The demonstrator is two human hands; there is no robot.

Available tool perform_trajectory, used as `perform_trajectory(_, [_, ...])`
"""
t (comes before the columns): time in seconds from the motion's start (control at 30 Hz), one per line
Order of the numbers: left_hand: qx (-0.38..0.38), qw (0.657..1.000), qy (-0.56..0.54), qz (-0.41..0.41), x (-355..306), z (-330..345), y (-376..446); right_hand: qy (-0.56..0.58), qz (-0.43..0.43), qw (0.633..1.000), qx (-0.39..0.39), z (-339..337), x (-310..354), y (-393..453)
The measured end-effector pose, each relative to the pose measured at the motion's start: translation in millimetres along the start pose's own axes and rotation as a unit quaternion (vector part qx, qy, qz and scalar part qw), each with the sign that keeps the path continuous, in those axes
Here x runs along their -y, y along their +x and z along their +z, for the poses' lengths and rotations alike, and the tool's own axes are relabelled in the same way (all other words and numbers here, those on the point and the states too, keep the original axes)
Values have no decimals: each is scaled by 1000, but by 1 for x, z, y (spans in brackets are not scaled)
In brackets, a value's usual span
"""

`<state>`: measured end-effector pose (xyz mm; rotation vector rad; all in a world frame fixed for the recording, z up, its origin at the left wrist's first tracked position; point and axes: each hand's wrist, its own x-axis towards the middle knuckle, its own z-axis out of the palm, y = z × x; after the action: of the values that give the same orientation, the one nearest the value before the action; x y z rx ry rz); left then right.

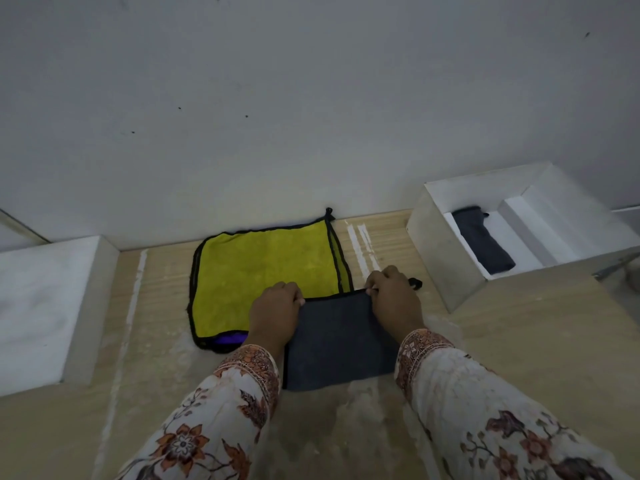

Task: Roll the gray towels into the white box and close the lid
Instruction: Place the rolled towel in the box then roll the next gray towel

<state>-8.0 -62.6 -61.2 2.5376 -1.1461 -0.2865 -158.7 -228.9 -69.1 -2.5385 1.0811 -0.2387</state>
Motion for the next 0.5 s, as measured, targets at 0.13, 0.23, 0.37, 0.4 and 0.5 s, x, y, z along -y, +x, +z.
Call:
perform_trajectory(0.13, [5, 1000, -10, -24, 0, 2, 2, -8, 13, 1000, 12, 6, 3, 2])
perform_trajectory(0.23, [-10, 999, -18, -46, 3, 1, 2, 5, 20, 1000, -7, 5, 8, -1])
perform_trajectory(0.37, [2, 998, 7, -70, 12, 1, -6, 77, -35, 996, -4, 1, 21, -11])
perform_trajectory(0.4, [9, 998, 3, -69, 13, 0, -7, 100, -51, 994, 14, 1, 26, -16])
perform_trajectory(0.5, [50, 996, -47, -59, 16, -4, -9, 130, -95, 984, 71, 4, 44, -34])
